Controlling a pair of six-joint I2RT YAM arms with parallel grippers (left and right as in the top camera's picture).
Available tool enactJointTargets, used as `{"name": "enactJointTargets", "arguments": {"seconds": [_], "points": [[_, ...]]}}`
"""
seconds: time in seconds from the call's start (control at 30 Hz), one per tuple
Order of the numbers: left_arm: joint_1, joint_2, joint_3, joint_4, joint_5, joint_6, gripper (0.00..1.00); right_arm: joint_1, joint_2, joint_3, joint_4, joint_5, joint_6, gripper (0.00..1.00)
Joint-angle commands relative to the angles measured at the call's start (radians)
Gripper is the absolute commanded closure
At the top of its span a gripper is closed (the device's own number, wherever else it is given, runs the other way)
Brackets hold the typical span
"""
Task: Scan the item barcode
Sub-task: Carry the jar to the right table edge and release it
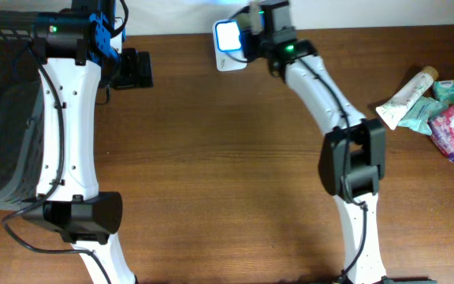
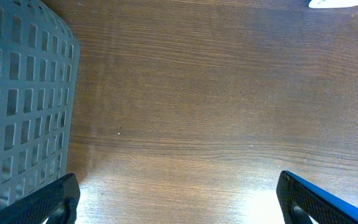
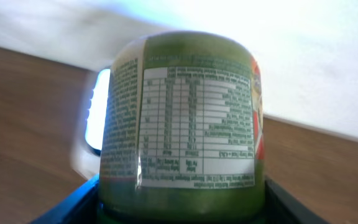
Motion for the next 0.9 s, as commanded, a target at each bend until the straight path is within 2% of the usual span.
{"name": "enactJointTargets", "arguments": {"seconds": [0.0,0.13,0.23,0.43,0.53,0.6,0.73,0.77,0.8,0.83,0.87], "points": [[-0.003,0.002,-0.001,-0.001,-0.005,-0.009,0.01,-0.129,-0.103,0.021,-0.091,0.028,0.027,0.39],[-0.003,0.002,-0.001,-0.001,-0.004,-0.008,0.01,-0.298,-0.113,0.021,-0.3,0.039,0.031,0.39],[-0.003,0.002,-0.001,-0.001,-0.004,-0.009,0.01,-0.433,-0.113,0.021,-0.445,0.119,0.031,0.39],[-0.003,0.002,-0.001,-0.001,-0.004,-0.009,0.01,-0.623,-0.105,-0.013,-0.524,0.153,0.032,0.39],[-0.003,0.002,-0.001,-0.001,-0.005,-0.009,0.01,-0.678,-0.105,-0.023,-0.524,0.166,0.031,0.33],[-0.003,0.002,-0.001,-0.001,-0.005,-0.009,0.01,-0.695,-0.105,-0.023,-0.525,0.165,0.032,0.24],[-0.003,0.002,-0.001,-0.001,-0.005,-0.009,0.01,-0.696,-0.105,-0.023,-0.557,0.165,0.059,0.19],[-0.003,0.002,-0.001,-0.001,-0.005,-0.009,0.01,-0.696,-0.106,-0.022,-0.573,0.165,0.084,0.16],[-0.003,0.002,-0.001,-0.001,-0.005,-0.009,0.01,-0.696,-0.111,-0.018,-0.594,0.165,0.102,0.06],[-0.003,0.002,-0.001,-0.001,-0.005,-0.009,0.01,-0.696,-0.117,-0.013,-0.61,0.157,0.103,0.01],[-0.003,0.002,-0.001,-0.001,-0.004,-0.009,0.01,-0.696,-0.128,0.0,-0.636,0.143,0.104,0.01]]}}
